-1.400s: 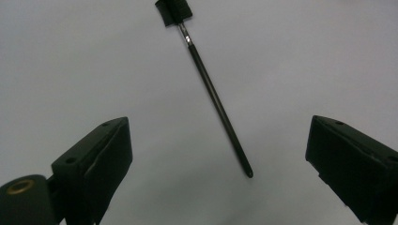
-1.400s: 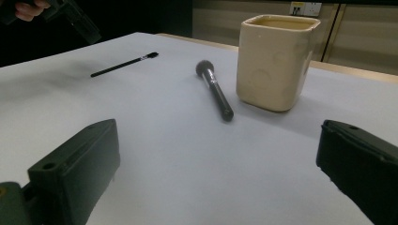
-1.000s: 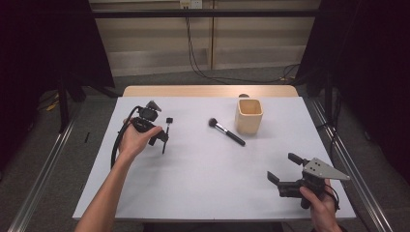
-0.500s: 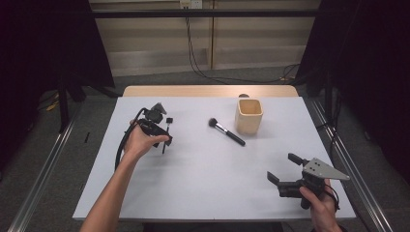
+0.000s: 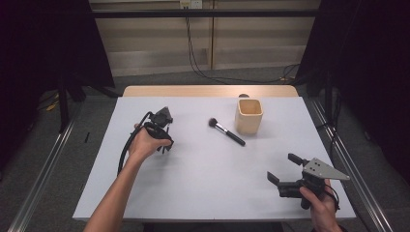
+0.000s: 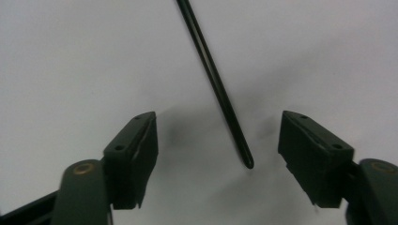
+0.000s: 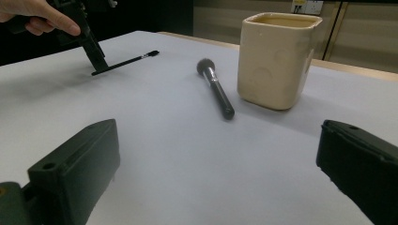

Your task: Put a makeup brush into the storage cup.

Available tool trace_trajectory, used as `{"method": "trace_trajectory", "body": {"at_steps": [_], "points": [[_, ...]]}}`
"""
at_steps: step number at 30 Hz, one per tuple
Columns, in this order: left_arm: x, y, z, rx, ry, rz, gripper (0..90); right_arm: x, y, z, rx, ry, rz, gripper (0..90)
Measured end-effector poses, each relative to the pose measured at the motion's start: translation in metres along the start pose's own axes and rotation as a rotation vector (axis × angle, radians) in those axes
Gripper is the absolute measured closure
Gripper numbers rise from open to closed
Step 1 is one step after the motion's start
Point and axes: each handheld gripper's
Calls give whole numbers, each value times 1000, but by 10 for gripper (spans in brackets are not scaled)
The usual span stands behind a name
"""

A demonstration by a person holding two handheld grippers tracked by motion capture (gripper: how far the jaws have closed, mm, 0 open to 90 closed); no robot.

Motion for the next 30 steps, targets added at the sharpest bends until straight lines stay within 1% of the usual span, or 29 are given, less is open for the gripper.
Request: {"method": "trace_trajectory", "body": {"at_steps": [5,7,8,10,13,15,16,18,19,21,24,27,29,30], "points": [[0,3,-2,-7,-6,4,395,0,0,0,1,1,1,0],[0,6,-1,-20,-28,6,420,0,0,0,1,0,1,0],[0,7,0,-24,-30,5,438,0,0,0,0,1,2,0],[0,7,0,-19,-33,4,444,0,0,0,1,-1,1,0],[-1,6,0,-20,-39,6,487,0,0,0,1,3,1,0],[0,6,0,-18,-44,9,526,0,1,0,4,0,2,0],[0,6,0,-26,-52,13,549,0,0,0,4,-2,4,0],[0,6,1,-28,-59,18,589,0,0,0,4,-1,4,0],[-1,6,2,-33,-68,19,617,0,1,0,3,-4,4,0],[-1,6,4,-35,-69,16,673,0,1,0,2,-2,4,0],[-2,6,5,-39,-77,22,729,0,1,1,3,-2,5,0],[-1,6,6,-49,-90,29,777,0,1,0,-1,-1,6,0],[-1,6,8,-65,-101,40,817,0,1,0,-1,2,8,0],[-2,6,9,-69,-101,38,857,0,1,0,-1,0,7,0]]}}
Point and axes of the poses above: each handheld gripper's, and its own axes: y roughly forward along the jaws, x roughly out of its top, z roughly to its left, and after that the axes turned 4 degrees about z, right-handed
